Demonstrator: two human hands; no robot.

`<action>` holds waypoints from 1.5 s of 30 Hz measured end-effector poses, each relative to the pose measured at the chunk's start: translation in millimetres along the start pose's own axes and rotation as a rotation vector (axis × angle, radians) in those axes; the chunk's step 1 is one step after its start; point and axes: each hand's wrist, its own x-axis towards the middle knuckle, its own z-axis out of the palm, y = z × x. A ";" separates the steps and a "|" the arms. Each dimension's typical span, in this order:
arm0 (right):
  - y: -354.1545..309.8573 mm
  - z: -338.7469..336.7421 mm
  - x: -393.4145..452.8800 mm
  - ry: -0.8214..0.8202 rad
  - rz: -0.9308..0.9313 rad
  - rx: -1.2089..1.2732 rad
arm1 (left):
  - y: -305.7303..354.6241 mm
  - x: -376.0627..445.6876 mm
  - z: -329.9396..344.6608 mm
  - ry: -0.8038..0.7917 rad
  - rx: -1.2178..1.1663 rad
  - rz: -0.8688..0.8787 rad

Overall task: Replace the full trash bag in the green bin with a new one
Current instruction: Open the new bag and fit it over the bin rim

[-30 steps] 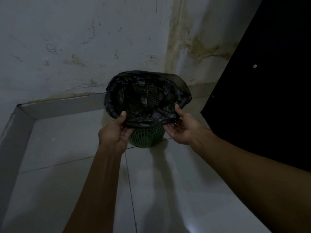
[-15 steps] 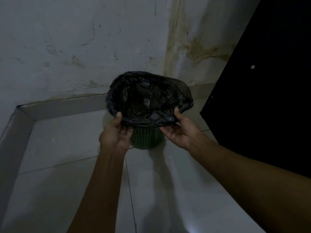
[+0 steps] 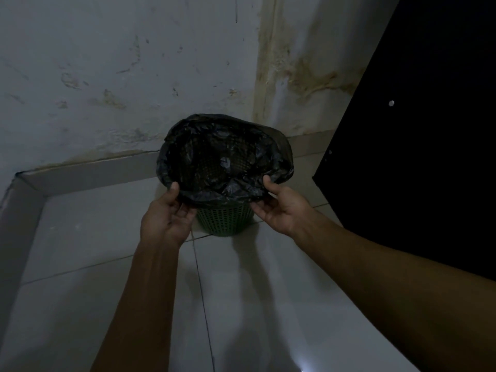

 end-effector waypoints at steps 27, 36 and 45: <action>40.2 10.6 4.6 -0.049 0.000 -0.115 | -90.9 -63.7 30.0 0.317 0.190 0.237; 45.6 13.2 -3.9 -0.072 0.056 -0.238 | -58.4 -52.1 30.2 0.332 0.213 0.073; 36.0 -6.9 -5.6 -0.019 0.059 -0.213 | -36.1 -40.9 19.4 0.221 0.150 0.076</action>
